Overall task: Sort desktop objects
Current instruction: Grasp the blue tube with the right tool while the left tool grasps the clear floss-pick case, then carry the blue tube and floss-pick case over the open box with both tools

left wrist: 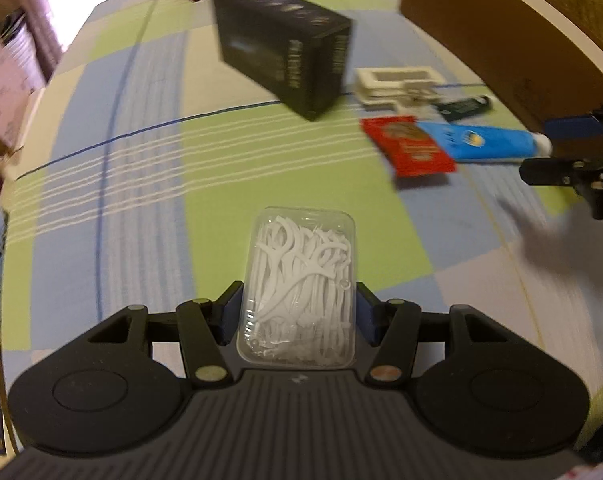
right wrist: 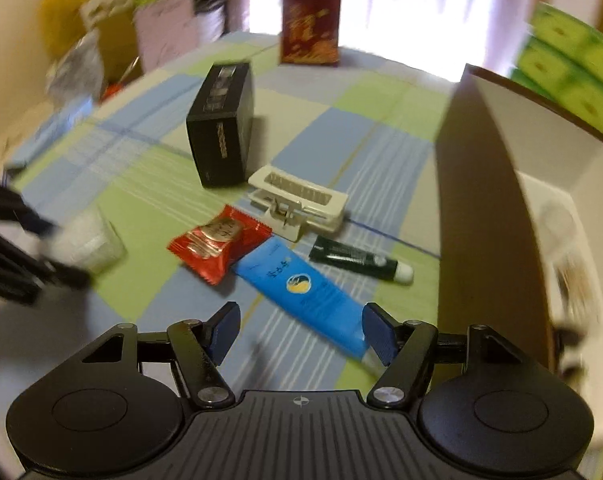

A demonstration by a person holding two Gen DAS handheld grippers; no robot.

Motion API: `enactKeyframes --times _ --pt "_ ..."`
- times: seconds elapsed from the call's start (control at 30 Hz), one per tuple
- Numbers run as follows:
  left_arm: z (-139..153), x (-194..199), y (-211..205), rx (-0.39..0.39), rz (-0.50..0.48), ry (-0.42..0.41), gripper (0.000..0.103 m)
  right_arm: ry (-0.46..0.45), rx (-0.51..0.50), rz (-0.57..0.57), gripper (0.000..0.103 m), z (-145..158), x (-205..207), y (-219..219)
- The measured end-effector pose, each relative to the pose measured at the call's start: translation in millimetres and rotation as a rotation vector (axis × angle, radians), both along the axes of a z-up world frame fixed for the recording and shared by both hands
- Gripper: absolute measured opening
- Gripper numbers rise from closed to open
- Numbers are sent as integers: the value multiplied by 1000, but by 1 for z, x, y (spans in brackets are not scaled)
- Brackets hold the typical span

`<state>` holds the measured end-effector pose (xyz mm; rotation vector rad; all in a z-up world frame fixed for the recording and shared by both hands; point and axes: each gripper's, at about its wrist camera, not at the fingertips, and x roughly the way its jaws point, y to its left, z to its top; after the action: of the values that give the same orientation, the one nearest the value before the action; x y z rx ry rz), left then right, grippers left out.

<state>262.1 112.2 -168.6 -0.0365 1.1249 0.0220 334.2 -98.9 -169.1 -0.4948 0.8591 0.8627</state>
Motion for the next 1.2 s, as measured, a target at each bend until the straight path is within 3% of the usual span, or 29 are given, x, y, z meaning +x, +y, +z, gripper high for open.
enactKeyframes --times 0.13,0.23,0.37,0.67,0.8,1.03,1.13,1.2 --pt "1 -2 6 -8 25 -3 53 13 -58 43 66 -16 19 10" --pt "1 -3 6 -8 30 -4 53 40 -78 11 65 -20 28 11" --pt "2 -4 7 -13 35 -2 53 79 -88 -13 46 -15 24 9" --pt "0 5 4 -7 26 4 52 207 -29 -18 44 -12 3 7" --pt "-1 10 1 0 17 1 52 174 22 -56 44 -16 11 11" --pt "-2 17 -5 11 13 -7 53 110 -14 -66 44 -26 0 11" --pt "-2 16 -7 22 8 -10 53 103 -21 -71 32 -25 -4 10" --pt "-2 14 -9 22 6 -10 53 92 -30 -46 31 -25 -10 9"
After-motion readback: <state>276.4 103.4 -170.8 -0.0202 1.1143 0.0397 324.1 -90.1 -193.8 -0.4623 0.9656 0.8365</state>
